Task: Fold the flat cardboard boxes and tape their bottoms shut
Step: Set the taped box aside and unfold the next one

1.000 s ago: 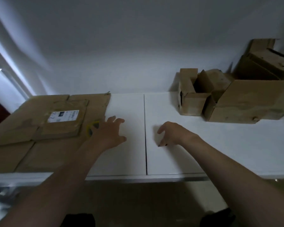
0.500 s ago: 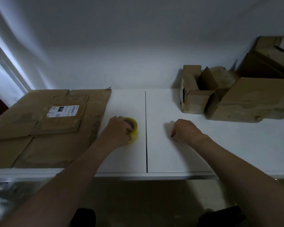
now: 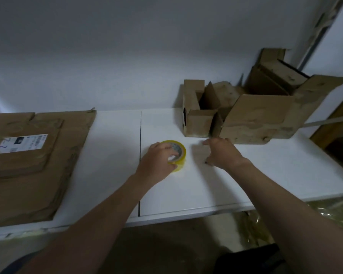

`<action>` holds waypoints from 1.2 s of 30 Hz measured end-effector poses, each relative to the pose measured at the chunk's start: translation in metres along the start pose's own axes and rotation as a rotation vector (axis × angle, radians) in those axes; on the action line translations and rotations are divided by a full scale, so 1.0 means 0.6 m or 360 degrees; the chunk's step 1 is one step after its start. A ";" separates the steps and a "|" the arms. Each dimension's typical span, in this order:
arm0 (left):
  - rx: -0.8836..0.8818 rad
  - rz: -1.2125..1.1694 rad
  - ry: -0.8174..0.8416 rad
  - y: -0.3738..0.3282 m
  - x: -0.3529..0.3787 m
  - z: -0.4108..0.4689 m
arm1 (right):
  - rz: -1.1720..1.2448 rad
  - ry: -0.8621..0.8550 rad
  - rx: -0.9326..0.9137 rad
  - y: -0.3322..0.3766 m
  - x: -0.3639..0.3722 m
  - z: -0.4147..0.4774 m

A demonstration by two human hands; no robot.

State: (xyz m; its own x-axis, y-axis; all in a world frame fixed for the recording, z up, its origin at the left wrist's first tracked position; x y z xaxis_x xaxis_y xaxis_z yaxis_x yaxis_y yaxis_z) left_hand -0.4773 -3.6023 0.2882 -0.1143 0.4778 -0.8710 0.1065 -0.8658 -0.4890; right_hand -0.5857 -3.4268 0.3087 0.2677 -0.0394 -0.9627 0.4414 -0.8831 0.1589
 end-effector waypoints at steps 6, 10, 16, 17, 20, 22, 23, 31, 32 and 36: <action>-0.0164 0.0120 -0.0004 0.079 -0.082 -0.052 | 0.0087 -0.0051 -0.0214 0.130 -0.010 0.001; -0.0367 0.0258 0.0027 0.173 -0.149 -0.118 | 0.0154 -0.0035 -0.0339 0.232 0.007 -0.008; -0.0551 0.0489 -0.0066 0.289 -0.260 -0.236 | 0.0050 0.0064 -0.0588 0.419 0.051 -0.041; -0.0594 0.0494 -0.0082 0.312 -0.274 -0.257 | 0.0067 0.0067 -0.0634 0.449 0.059 -0.046; -0.0787 0.0457 -0.0122 0.387 -0.310 -0.313 | 0.0125 0.0087 -0.0789 0.532 0.083 -0.063; -0.0909 0.0469 -0.0135 0.434 -0.328 -0.341 | 0.0147 0.0096 -0.0884 0.580 0.100 -0.072; -0.0955 0.0451 -0.0137 0.455 -0.334 -0.353 | 0.0158 0.0098 -0.0914 0.602 0.107 -0.072; -0.0964 0.0343 -0.0042 0.567 -0.351 -0.357 | 0.0152 0.0165 -0.0947 0.720 0.151 -0.044; -0.0963 0.0311 -0.0029 0.574 -0.350 -0.353 | 0.0145 0.0156 -0.0947 0.725 0.154 -0.040; -0.0964 0.0231 -0.0035 0.602 -0.347 -0.333 | 0.0129 0.0077 -0.0929 0.730 0.153 -0.026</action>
State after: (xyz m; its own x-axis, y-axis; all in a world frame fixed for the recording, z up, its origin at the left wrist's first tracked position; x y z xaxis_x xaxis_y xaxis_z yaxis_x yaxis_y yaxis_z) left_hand -0.2174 -3.9849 0.2834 -0.0762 0.3529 -0.9326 0.6630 -0.6806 -0.3117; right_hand -0.3544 -3.8102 0.2931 0.3528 -0.0628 -0.9336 0.8127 -0.4740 0.3390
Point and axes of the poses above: each hand's wrist, its own z-axis towards the middle knuckle, its own x-axis out of the palm, y = z × x, the point moved 7 cm from there along z, towards the middle knuckle, and after that the axes turned 4 degrees about y, right-handed, at the moved point
